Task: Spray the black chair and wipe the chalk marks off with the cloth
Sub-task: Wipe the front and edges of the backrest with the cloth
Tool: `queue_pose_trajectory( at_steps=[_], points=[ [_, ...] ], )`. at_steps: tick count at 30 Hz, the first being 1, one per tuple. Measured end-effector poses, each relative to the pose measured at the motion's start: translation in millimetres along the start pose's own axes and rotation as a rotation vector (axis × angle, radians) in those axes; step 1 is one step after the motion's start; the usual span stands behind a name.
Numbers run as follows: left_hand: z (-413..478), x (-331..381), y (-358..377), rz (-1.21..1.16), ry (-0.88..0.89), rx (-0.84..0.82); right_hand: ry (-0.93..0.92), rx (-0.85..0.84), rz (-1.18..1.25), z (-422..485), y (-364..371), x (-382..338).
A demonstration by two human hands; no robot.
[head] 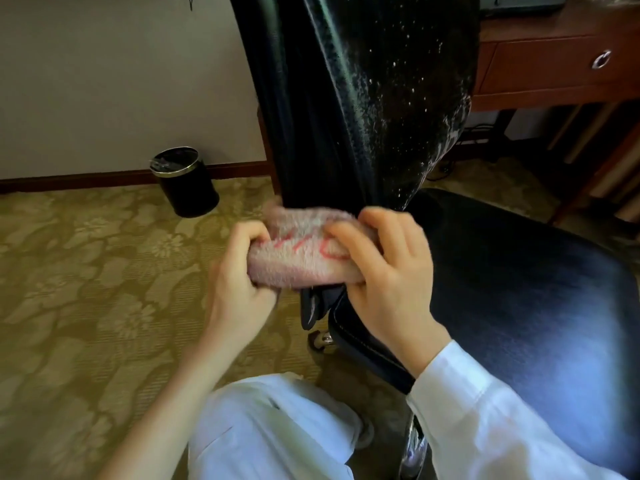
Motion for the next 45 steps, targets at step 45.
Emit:
queue_pose_trajectory(
  at_steps=[45],
  points=[
    [15.0,-34.2,4.0,-0.062,-0.024,-0.094,0.296,-0.003,0.066,-38.7,48.4,-8.5]
  ],
)
Point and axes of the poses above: each hand's wrist, its own z-axis towards the middle knuckle, its own y-axis out of the palm, x = y × z, the point moved 9 cm from there along z, towards the middle knuckle, and after that the axes turned 7 degrees about -z, right-handed, at the moved point
